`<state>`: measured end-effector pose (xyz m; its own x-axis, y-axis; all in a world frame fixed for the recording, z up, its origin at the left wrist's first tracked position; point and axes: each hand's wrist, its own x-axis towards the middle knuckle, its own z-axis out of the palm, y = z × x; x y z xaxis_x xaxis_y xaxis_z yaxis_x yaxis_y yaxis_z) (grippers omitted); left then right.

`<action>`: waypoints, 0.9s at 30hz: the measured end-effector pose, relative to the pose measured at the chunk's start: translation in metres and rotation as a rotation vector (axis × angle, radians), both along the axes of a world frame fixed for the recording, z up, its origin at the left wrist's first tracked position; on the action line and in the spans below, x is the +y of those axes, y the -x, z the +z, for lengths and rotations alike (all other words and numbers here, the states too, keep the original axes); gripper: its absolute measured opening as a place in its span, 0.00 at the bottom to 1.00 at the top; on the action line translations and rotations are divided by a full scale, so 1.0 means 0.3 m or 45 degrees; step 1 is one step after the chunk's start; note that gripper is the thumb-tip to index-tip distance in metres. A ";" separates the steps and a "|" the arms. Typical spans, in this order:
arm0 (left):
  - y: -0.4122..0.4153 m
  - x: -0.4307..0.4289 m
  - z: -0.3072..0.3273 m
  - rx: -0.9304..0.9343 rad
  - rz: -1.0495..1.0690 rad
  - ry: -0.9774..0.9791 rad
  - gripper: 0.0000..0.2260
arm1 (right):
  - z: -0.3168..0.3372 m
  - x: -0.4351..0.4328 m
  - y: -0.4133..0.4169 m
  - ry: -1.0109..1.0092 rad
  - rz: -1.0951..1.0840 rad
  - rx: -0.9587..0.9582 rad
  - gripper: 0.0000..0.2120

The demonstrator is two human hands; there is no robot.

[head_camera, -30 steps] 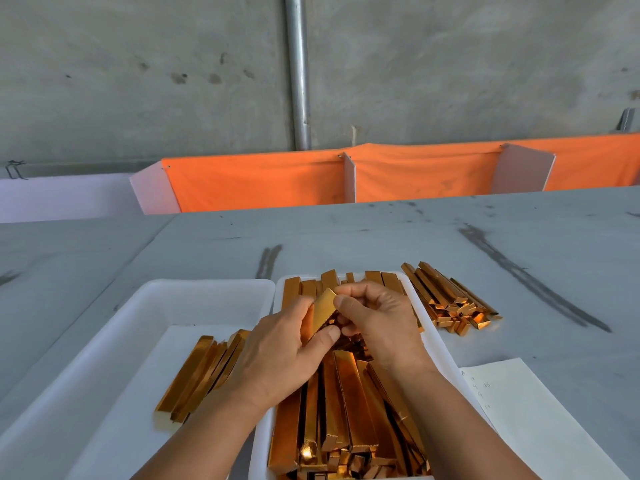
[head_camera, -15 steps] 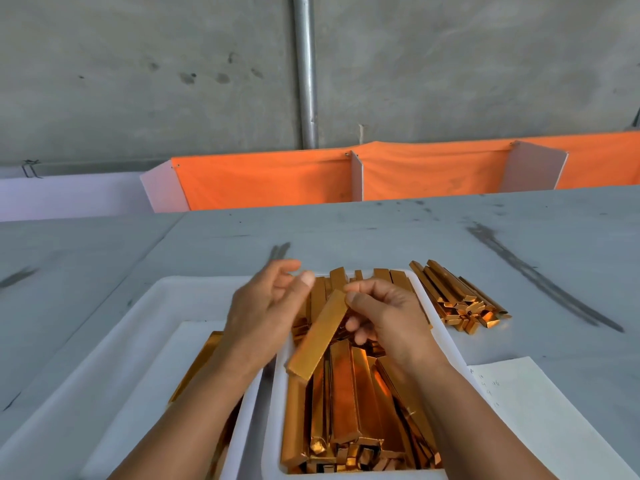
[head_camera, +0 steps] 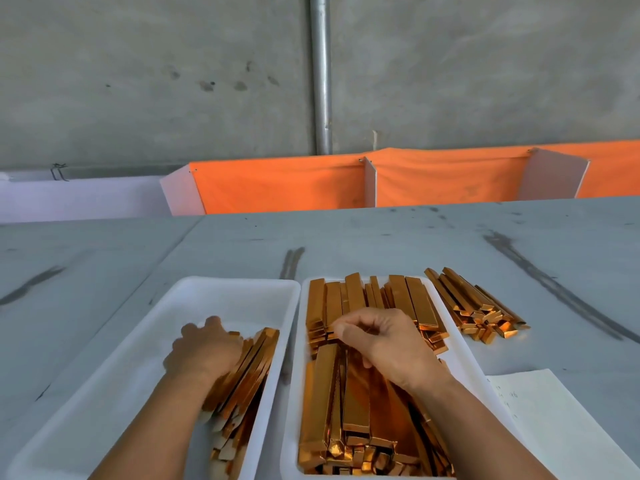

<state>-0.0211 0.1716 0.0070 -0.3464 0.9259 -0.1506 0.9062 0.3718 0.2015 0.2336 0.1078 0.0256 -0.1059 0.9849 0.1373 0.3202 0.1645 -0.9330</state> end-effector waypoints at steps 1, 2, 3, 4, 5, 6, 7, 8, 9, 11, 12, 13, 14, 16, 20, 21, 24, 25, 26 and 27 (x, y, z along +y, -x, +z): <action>0.003 0.003 -0.021 0.007 0.020 0.078 0.25 | 0.000 0.000 -0.001 -0.004 -0.015 0.005 0.06; 0.004 0.007 -0.039 0.020 0.014 0.143 0.23 | 0.000 0.001 -0.002 -0.006 -0.027 0.002 0.06; 0.005 0.011 -0.050 0.041 -0.011 0.178 0.19 | 0.001 0.001 -0.002 -0.007 -0.033 -0.012 0.06; 0.007 0.013 -0.058 0.070 -0.039 0.175 0.15 | 0.002 0.000 -0.001 -0.004 -0.034 -0.031 0.06; 0.009 0.012 -0.064 0.102 -0.061 0.148 0.10 | 0.003 0.000 0.001 0.000 -0.035 -0.046 0.06; 0.010 0.012 -0.065 0.124 -0.079 0.119 0.06 | 0.003 0.000 0.002 0.005 -0.038 -0.052 0.06; 0.009 0.013 -0.063 0.142 -0.092 0.098 0.05 | 0.003 0.001 0.003 0.008 -0.044 -0.052 0.06; 0.006 0.012 -0.061 0.152 -0.101 0.087 0.06 | 0.002 0.002 0.003 0.008 -0.050 -0.049 0.06; 0.001 0.011 -0.060 0.150 -0.104 0.076 0.07 | 0.002 0.003 0.003 0.005 -0.053 -0.042 0.06; -0.002 0.014 -0.063 0.100 -0.093 0.013 0.08 | 0.001 0.004 0.001 -0.013 -0.055 -0.023 0.07; -0.001 0.014 -0.057 0.052 -0.078 -0.048 0.09 | 0.000 0.005 0.000 -0.030 -0.061 -0.015 0.07; 0.000 0.013 -0.045 0.003 -0.060 -0.143 0.10 | -0.001 0.005 -0.001 -0.047 -0.072 -0.006 0.07; 0.002 0.011 -0.028 -0.042 -0.054 -0.270 0.11 | -0.001 0.005 -0.001 -0.060 -0.084 0.009 0.07; -0.007 0.007 0.016 -0.175 -0.089 -0.570 0.09 | 0.001 0.005 0.001 -0.080 -0.101 0.050 0.08; -0.077 -0.015 0.119 -0.854 -0.198 -0.614 0.08 | 0.009 0.007 0.000 -0.136 -0.145 0.089 0.09; -0.096 -0.028 0.143 -1.021 -0.237 -0.547 0.07 | 0.011 0.008 0.000 -0.137 -0.153 0.121 0.09; -0.148 -0.071 0.189 -1.208 -0.413 -0.408 0.06 | 0.014 0.009 -0.002 -0.124 -0.190 0.198 0.09; -0.166 -0.083 0.198 -1.225 -0.456 -0.363 0.06 | 0.015 0.009 -0.002 -0.122 -0.202 0.211 0.08; -0.183 -0.091 0.201 -1.270 -0.487 -0.298 0.08 | 0.015 0.009 -0.002 -0.119 -0.203 0.235 0.07; -0.200 -0.097 0.203 -1.353 -0.511 -0.215 0.09 | 0.017 0.009 -0.003 -0.113 -0.190 0.272 0.10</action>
<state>0.0389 0.1425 0.0679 0.2061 0.9770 -0.0539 0.2954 -0.0096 0.9553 0.2344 0.1104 0.0305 0.0801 0.9704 0.2277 0.1447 0.2147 -0.9659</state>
